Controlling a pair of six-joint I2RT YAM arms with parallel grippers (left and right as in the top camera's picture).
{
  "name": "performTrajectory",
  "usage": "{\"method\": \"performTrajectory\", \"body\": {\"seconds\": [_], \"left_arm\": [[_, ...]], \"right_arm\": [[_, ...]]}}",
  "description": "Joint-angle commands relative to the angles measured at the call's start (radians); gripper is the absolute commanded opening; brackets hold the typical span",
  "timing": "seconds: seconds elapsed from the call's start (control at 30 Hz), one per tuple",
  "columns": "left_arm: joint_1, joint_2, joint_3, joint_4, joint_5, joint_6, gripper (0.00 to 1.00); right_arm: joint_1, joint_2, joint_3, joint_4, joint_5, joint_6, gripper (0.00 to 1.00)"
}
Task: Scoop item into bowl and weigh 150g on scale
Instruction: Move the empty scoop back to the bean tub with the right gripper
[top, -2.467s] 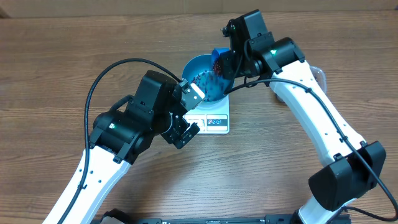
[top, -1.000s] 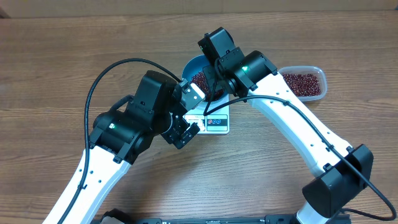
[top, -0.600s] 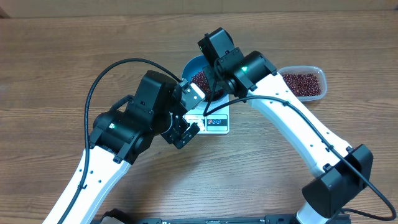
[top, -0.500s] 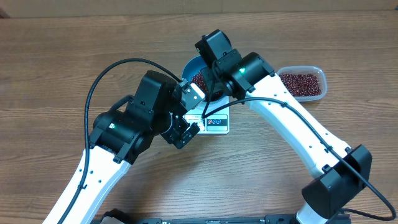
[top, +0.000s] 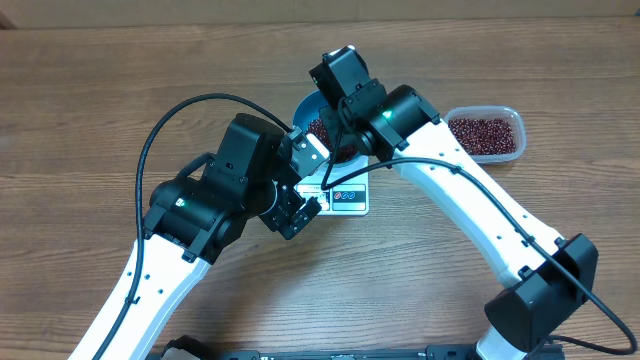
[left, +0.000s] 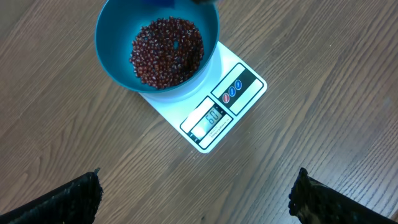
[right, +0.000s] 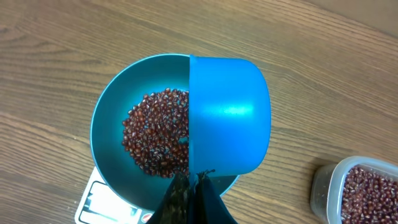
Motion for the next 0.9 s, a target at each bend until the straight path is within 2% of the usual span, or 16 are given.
{"method": "performTrajectory", "body": {"seconds": [0.0,0.33,0.57,0.87], "left_arm": [[0.007,-0.003,0.023,0.005,-0.006,0.018,0.99],[0.007,-0.003,0.023,0.005,-0.006,0.018,1.00],[0.007,-0.003,0.023,0.005,-0.006,0.018,1.00],[0.007,-0.003,0.023,0.005,-0.006,0.018,1.00]], "right_arm": [[-0.043,-0.048,0.060,-0.011,0.072,0.071,0.04],[-0.258,-0.093,0.103,-0.123,0.199,0.093,0.04],[-0.418,-0.091,0.100,-0.162,0.206,0.094,0.04],[-0.489,-0.035,0.071,-0.212,0.191,0.094,0.04]]}}
